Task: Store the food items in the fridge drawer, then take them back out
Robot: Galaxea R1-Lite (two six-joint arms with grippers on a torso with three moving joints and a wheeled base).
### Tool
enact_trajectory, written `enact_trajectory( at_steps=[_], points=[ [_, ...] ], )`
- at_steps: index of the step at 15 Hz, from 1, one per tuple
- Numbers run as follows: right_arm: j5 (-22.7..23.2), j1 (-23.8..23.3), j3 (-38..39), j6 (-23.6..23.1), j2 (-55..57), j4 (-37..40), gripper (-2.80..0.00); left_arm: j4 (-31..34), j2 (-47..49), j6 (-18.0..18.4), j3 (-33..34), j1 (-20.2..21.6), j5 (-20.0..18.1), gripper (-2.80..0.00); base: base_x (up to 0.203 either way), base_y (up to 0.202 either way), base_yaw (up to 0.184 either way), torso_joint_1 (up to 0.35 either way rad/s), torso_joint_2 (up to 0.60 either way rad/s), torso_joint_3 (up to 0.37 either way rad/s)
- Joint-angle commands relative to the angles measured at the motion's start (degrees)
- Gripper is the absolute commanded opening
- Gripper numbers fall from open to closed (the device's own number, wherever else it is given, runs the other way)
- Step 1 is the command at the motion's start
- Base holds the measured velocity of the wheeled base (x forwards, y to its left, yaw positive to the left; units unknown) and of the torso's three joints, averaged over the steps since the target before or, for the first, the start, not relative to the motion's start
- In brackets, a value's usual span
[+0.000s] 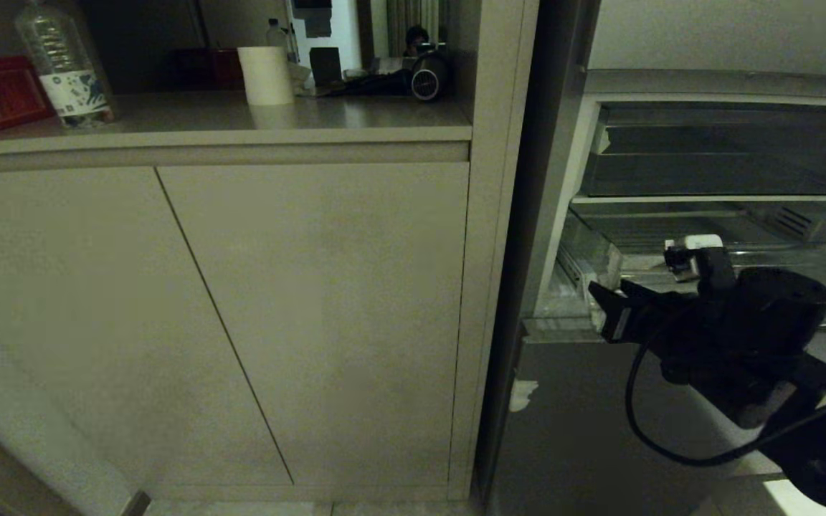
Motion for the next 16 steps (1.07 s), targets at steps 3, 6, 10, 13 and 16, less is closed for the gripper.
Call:
enact_trajectory(
  at_steps=[3,6,10,13,16],
  points=[
    [-1.9,2.2,11.2,0.1,-10.7,-0.1,0.0,0.0,0.0,0.0,0.0,0.0,0.0,-2.8,0.0,0.0,0.0,0.0,0.0,0.0],
    [-2.6,2.4,16.8,0.5,-19.3,0.0,0.0,0.0,0.0,0.0,0.0,0.0,0.0,-2.8,0.0,0.0,0.0,0.0,0.0,0.0],
    [-8.3,1.9,16.4,0.3,-27.0,2.7,0.0,0.0,0.0,0.0,0.0,0.0,0.0,-2.8,0.0,0.0,0.0,0.0,0.0,0.0],
    [-8.7,0.3,8.2,0.4,-28.2,12.1,-2.8,0.0,0.0,0.0,0.0,0.0,0.0,-2.8,0.0,0.0,0.0,0.0,0.0,0.0],
    [-8.7,-2.1,-2.0,0.6,-27.7,25.9,-2.8,0.0,0.0,0.0,0.0,0.0,0.0,-2.8,0.0,0.0,0.0,0.0,0.0,0.0]
  ],
)
